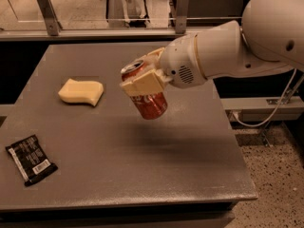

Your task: Place coke can upright

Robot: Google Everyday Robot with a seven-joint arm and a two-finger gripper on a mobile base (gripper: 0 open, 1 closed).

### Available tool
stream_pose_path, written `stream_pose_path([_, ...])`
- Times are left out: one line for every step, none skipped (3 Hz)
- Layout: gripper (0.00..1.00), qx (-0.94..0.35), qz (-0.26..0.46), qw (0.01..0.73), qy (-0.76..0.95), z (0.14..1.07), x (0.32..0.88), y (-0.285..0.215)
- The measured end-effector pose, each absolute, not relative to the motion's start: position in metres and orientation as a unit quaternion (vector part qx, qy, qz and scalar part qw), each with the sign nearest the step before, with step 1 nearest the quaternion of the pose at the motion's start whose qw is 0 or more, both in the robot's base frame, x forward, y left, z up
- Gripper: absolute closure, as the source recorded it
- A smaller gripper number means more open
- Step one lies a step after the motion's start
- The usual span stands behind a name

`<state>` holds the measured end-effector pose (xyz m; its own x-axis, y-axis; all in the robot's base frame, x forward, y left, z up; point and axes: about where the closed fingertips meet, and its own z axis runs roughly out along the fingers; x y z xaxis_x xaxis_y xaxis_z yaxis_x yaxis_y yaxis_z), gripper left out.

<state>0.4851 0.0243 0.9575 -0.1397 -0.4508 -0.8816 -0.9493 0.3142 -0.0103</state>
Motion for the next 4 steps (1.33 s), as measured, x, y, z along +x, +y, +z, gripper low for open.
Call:
stream_pose_path([1.00,-0.521,0.350,0.439,0.643,0.9569,0.4814,0.0274])
stream_pose_path([1.00,-0.527,0.390,0.473,0.588,0.9505,0.4803,0.0256])
stream_pose_path([1.00,-0.527,0.390,0.473,0.588,0.9505,0.4803,0.0257])
stream_pose_path([1.00,-0.532,0.406,0.497,0.552,0.9523,0.4792,0.0297])
